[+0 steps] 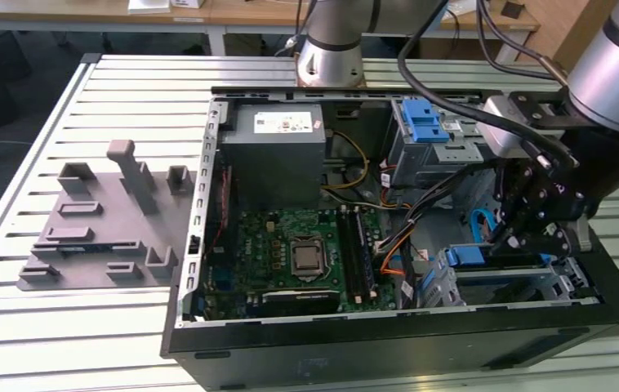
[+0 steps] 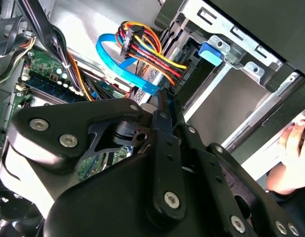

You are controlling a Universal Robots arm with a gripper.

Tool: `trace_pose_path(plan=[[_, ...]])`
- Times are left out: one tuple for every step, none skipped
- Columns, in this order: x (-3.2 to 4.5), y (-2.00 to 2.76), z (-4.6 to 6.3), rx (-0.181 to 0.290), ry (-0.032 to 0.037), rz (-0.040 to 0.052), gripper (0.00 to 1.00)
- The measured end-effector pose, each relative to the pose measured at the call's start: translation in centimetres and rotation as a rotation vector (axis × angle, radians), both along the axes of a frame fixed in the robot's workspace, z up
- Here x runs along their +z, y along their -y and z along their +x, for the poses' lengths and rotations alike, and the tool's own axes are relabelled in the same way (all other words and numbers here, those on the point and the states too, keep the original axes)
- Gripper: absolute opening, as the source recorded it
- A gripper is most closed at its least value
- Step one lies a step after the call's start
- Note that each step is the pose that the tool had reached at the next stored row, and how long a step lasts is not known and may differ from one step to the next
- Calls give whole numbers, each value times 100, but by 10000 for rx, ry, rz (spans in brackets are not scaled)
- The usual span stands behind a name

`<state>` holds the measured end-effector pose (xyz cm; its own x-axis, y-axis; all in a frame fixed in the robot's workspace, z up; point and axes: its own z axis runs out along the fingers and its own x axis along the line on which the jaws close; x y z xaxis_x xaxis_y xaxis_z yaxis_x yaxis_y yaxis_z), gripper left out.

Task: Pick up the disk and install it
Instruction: 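Insert the second disk wire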

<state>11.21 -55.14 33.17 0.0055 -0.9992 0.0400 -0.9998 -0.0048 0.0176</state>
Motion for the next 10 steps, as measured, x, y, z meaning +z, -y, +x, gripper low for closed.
trace_pose_path(plan=[[-3, 1, 1, 0, 0, -1, 16], [-5, 2, 2, 0, 0, -2, 16], [-7, 3, 2, 0, 0, -3, 16], [-10, 3, 3, 0, 0, -3, 16], [-13, 4, 4, 0, 0, -2, 16], [-14, 5, 4, 0, 0, -3, 16], [-16, 5, 5, 0, 0, -4, 17], [-17, 5, 6, 0, 0, -3, 17], [-17, 5, 6, 0, 0, -2, 17], [-17, 5, 6, 0, 0, -2, 24]])
